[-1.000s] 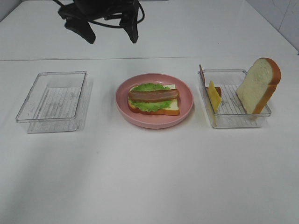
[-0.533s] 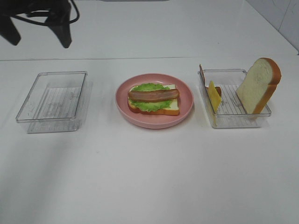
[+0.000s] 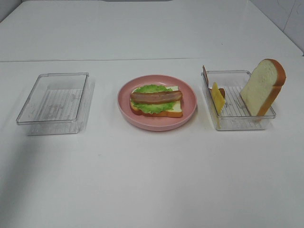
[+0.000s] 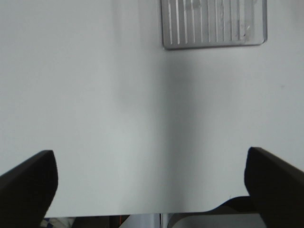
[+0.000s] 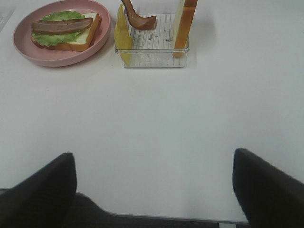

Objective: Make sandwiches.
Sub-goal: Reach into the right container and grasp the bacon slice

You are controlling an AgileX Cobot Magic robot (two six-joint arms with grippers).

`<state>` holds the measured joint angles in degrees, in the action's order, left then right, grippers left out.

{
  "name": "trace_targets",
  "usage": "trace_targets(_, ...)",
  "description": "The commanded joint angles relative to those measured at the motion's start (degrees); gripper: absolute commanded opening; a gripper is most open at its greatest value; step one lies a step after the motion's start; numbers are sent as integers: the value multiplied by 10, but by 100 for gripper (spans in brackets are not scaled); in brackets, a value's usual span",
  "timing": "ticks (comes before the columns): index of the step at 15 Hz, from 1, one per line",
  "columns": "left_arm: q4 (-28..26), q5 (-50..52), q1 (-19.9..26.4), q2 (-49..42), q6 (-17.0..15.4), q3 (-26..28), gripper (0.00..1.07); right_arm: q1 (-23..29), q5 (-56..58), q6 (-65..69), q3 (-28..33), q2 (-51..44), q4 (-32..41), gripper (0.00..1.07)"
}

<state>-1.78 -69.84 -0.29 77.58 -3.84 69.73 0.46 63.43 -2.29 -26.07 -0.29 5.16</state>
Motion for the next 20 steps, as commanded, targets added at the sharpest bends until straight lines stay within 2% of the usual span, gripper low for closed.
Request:
trace_targets(1, 2, 16, 4, -90, 8, -95, 100, -4, -2, -5, 2, -12, 3, 87)
trace_targets(3, 2, 18, 4, -140, 8, -135, 100, -4, -2, -5, 2, -12, 3, 87)
trace_targets(4, 2, 15, 4, -194, 7, -179, 100, -4, -2, -5, 2, -12, 3, 87)
trace_targets(6, 2, 13, 4, -278, 5, -228, 100, -4, -2, -5, 2, -12, 3, 87)
trace_targets(7, 2, 13, 4, -301, 5, -238, 100, -4, -2, -5, 2, -12, 3, 87)
trace_targets(8, 2, 14, 4, -370, 5, -269, 100, -4, -2, -5, 2, -12, 3, 87)
trace_targets(11, 14, 17, 4, -513, 5, -307, 99, -4, -2, -5, 2, -12, 3, 87)
trace_targets(14, 18, 36, 4, -584, 6, -341, 99, -4, -2, -5, 2, -12, 3, 87)
trace_targets(15, 18, 53, 4, -613, 19, -379, 99, -4, -2, -5, 2, -12, 3, 87)
trace_targets(16, 18, 69, 4, -618, 25, -392, 99, -4, -2, -5, 2, -12, 3, 87)
trace_targets(20, 7, 83, 4, -621, 34, -401, 99, -4, -2, -5, 2, -12, 3, 87)
